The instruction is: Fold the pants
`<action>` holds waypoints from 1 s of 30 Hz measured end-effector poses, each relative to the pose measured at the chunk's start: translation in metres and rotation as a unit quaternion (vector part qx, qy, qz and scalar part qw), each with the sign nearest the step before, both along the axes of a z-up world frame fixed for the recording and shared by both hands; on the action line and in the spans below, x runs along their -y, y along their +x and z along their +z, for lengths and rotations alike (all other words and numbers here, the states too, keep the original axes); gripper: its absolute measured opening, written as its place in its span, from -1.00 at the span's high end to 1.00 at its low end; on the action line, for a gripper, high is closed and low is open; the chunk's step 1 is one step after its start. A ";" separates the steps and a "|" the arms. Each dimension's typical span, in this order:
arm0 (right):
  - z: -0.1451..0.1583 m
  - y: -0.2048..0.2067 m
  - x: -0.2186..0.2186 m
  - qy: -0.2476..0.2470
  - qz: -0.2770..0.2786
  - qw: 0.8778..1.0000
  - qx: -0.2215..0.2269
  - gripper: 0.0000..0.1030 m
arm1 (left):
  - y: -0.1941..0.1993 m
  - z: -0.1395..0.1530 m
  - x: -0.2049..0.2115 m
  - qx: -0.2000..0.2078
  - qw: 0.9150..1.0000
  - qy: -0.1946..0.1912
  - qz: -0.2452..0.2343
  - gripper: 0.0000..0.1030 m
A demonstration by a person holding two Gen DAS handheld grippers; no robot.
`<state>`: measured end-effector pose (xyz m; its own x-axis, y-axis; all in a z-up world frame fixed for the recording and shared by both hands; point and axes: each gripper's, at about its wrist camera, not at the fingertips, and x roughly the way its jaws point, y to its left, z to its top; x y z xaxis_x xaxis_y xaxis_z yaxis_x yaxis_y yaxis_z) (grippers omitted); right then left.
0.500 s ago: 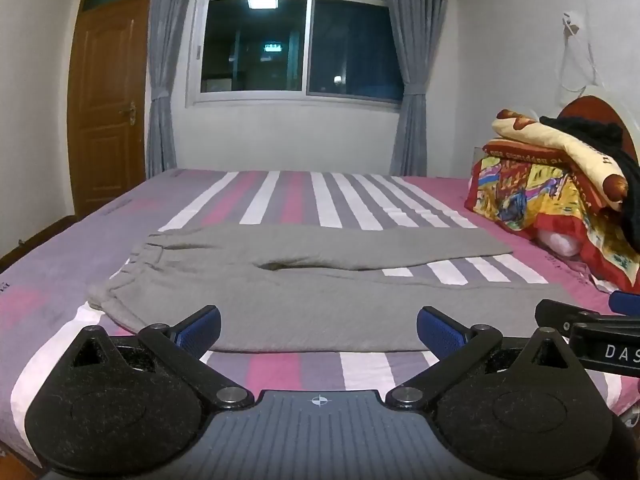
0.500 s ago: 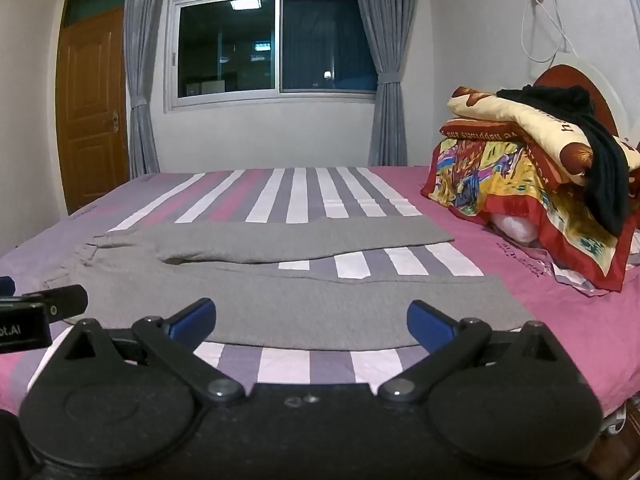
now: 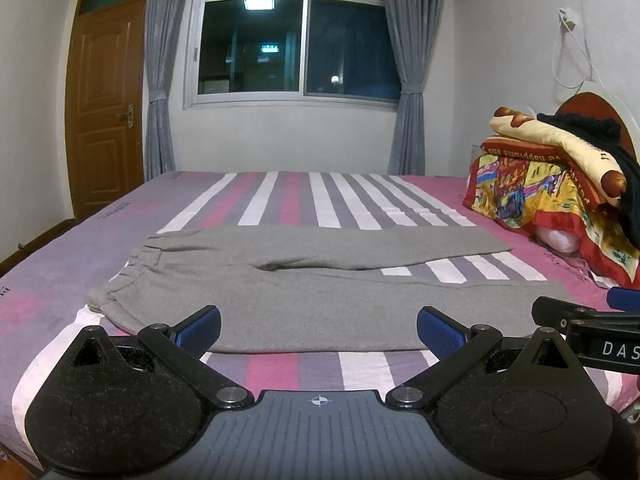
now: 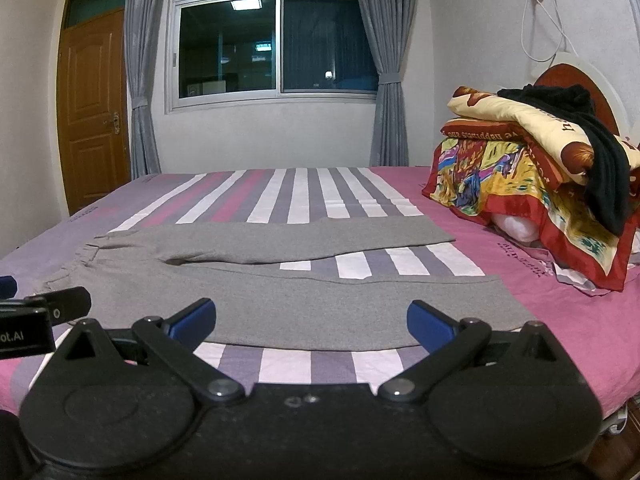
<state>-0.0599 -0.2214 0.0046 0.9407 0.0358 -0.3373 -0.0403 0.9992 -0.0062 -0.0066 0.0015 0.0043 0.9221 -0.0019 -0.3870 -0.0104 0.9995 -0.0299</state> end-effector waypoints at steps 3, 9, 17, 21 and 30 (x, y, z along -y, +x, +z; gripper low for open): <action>0.000 0.000 0.000 0.000 -0.001 1.000 0.000 -0.98 | 0.001 -0.001 0.002 0.001 1.000 0.000 0.001 -1.00; 0.000 0.000 0.000 0.000 0.000 1.000 0.000 -0.98 | 0.000 -0.001 0.002 0.001 1.000 0.001 0.002 -1.00; 0.000 0.001 0.000 0.000 0.000 1.000 0.000 -0.98 | 0.002 -0.001 0.003 0.006 1.000 0.001 0.000 -1.00; 0.000 0.000 -0.001 0.001 0.000 1.000 0.000 -0.98 | 0.003 -0.001 0.005 0.010 1.000 -0.001 0.000 -1.00; -0.005 0.003 -0.004 0.005 0.006 1.000 -0.003 -0.98 | 0.007 -0.003 0.006 -0.014 1.000 -0.002 0.004 -1.00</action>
<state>-0.0566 -0.2170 -0.0005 0.9382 0.0503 -0.3425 -0.0517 0.9986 0.0050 0.0001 -0.0041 0.0016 0.9111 0.0033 -0.4122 -0.0187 0.9993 -0.0332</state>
